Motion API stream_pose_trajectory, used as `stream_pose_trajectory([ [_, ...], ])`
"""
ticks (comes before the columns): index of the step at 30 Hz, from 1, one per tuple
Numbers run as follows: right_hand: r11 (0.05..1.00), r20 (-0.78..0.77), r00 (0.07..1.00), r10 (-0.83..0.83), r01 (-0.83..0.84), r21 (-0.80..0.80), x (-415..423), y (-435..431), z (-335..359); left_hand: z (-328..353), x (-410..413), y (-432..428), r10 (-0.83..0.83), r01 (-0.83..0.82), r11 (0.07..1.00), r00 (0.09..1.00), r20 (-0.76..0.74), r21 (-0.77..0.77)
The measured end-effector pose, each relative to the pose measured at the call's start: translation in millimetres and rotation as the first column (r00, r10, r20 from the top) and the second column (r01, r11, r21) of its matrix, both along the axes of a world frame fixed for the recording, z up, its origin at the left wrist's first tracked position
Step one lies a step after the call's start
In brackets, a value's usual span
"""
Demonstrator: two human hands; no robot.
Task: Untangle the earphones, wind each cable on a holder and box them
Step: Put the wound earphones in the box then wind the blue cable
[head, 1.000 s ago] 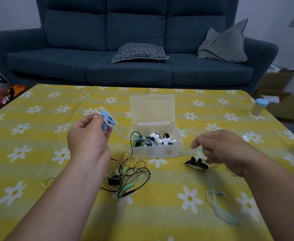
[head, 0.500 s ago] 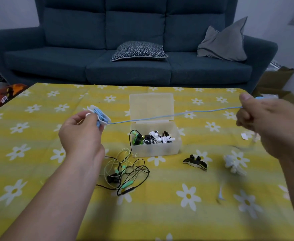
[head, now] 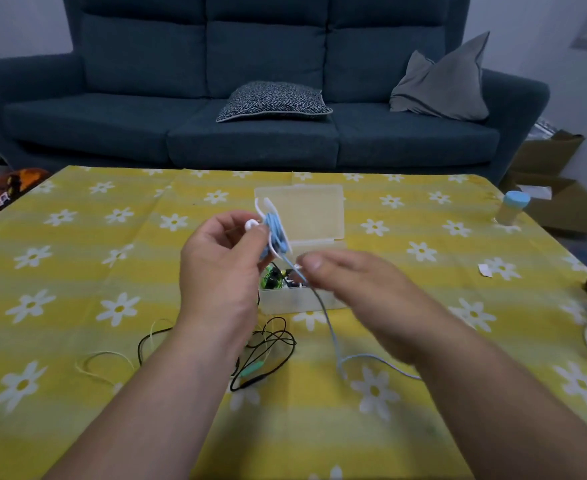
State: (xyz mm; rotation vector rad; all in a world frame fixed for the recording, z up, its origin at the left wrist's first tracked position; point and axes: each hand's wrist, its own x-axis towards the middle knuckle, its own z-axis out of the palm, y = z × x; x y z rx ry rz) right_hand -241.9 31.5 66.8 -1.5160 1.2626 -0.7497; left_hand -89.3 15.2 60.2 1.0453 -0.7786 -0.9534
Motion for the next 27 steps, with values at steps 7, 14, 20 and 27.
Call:
stream_pose_trajectory([
  [7,0.994,-0.082,0.996,0.038,-0.045,-0.095,17.5,2.6,-1.4,-6.4,1.6,1.6,-0.009,0.01,1.0,0.993,0.115,-0.014],
  [14,0.978,0.109,0.99,-0.092,0.111,-0.178,4.5,-1.7,19.9,-10.5,3.9,5.0,-0.147,0.174,0.985,0.843,0.517,-0.004],
  [20,0.93,0.112,0.96,-0.255,0.276,-0.245,-17.0,-10.9,26.1,-8.4,-0.2,10.0,-0.334,0.366,0.929,0.768,0.546,0.054],
  [27,0.867,-0.006,0.915,-0.404,0.381,-0.321,-29.5,-19.3,20.8,-7.1,-5.4,18.0,-0.529,0.545,0.838,0.797,0.292,0.03],
])
